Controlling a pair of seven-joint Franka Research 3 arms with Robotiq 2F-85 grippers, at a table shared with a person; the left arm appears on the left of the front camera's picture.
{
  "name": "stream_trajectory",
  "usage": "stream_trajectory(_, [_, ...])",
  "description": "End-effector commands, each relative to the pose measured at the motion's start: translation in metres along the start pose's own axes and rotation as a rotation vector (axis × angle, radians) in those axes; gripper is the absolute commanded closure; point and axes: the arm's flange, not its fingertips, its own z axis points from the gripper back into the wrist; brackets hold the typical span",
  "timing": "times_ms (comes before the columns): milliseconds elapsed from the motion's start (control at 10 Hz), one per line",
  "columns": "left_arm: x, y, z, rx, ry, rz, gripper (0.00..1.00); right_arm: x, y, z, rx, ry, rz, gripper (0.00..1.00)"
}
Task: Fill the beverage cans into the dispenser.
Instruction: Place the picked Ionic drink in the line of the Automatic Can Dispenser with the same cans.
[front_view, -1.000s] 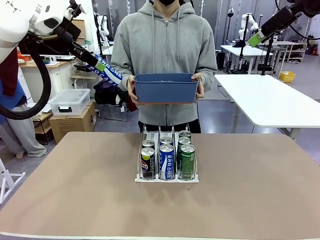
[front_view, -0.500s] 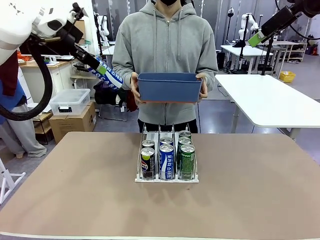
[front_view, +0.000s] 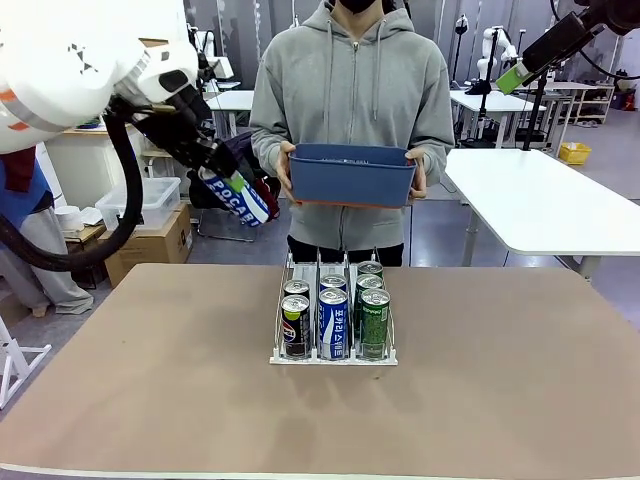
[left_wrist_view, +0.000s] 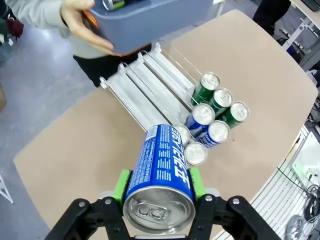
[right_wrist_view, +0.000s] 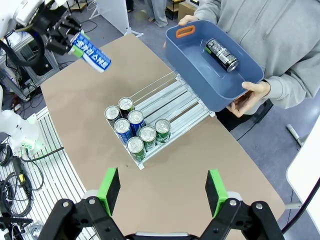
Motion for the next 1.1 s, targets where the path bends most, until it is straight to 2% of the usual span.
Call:
stream_trajectory(0, [-0.014, -0.024, 0.004, 0.009, 0.016, 0.000, 0.43, -0.001, 0.000, 0.001, 0.007, 0.006, -0.001, 0.09])
stream_trajectory(200, [-0.022, -0.036, 0.002, -0.063, 0.088, -0.036, 0.43, -0.001, 0.000, 0.001, 0.007, 0.006, -0.001, 0.09])
stream_trajectory(300, [-0.014, -0.027, -0.005, -0.014, 0.032, -0.007, 0.43, -0.001, 0.000, 0.001, 0.007, 0.006, -0.001, 0.09])
stream_trajectory(700, [-0.019, -0.032, -0.007, -0.035, 0.051, -0.012, 0.43, -0.001, 0.000, 0.001, 0.007, 0.006, -0.001, 0.09])
stream_trajectory(800, [-0.011, -0.028, -0.001, 0.033, 0.009, 0.096, 0.43, -0.001, 0.000, 0.001, 0.007, 0.006, -0.001, 0.09])
stream_trajectory(900, [-0.011, -0.043, 0.002, 0.023, -0.001, 0.109, 0.43, -0.001, 0.000, 0.001, 0.007, 0.006, -0.001, 0.09])
stream_trajectory(1000, [-0.017, -0.065, 0.002, -0.018, 0.034, 0.078, 0.43, -0.001, 0.000, 0.001, 0.007, 0.006, -0.001, 0.09])
